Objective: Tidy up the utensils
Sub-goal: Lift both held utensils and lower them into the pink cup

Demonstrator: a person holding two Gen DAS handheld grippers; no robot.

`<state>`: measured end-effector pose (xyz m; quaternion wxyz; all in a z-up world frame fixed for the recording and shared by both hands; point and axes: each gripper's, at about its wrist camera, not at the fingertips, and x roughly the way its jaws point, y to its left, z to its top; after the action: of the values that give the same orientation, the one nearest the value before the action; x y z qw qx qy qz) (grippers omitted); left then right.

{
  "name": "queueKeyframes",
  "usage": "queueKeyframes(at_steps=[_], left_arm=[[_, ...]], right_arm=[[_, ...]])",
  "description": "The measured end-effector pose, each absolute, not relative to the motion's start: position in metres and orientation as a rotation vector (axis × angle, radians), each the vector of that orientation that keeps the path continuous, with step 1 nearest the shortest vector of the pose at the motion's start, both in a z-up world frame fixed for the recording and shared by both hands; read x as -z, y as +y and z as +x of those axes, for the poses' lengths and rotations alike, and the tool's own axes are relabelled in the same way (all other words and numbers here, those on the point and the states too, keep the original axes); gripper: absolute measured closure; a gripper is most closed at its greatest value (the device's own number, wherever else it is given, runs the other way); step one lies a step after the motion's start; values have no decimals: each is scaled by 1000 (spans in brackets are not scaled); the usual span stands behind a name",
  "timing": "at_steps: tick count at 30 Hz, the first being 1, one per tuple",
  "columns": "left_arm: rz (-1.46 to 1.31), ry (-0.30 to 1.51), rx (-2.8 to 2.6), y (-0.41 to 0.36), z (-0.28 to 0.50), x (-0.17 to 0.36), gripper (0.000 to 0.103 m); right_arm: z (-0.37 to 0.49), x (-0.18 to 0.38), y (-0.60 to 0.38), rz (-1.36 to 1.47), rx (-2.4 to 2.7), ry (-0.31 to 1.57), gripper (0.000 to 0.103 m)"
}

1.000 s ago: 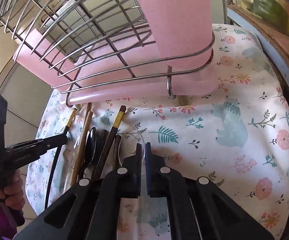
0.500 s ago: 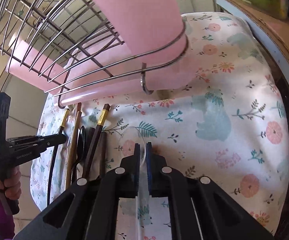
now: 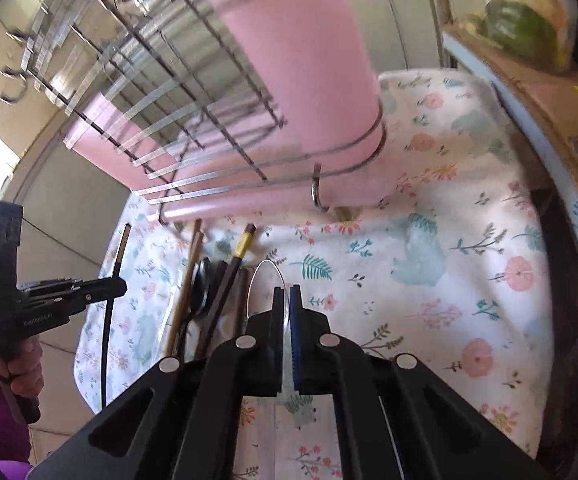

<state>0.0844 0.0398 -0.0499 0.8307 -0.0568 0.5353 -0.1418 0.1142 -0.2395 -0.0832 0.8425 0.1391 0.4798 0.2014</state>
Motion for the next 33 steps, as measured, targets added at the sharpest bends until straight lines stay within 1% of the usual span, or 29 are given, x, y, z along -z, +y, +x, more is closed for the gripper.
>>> queueKeyframes(at_steps=[6, 15, 19, 23, 28, 33], left_arm=[[-176, 950, 303, 57, 53, 11, 98], [-229, 670, 270, 65, 23, -46, 98], [-232, 532, 263, 71, 16, -86, 98], [-244, 421, 247, 76, 20, -126, 98], [-273, 297, 222, 79, 39, -167, 98], [-299, 220, 180, 81, 75, -187, 98]], right_arm=[[89, 40, -257, 308, -411, 834, 100], [71, -9, -264, 310, -374, 642, 100], [72, -46, -267, 303, -350, 518, 100], [82, -81, -273, 293, -312, 388, 100], [104, -109, -280, 314, -279, 281, 100], [128, -125, -285, 312, -222, 185, 100]])
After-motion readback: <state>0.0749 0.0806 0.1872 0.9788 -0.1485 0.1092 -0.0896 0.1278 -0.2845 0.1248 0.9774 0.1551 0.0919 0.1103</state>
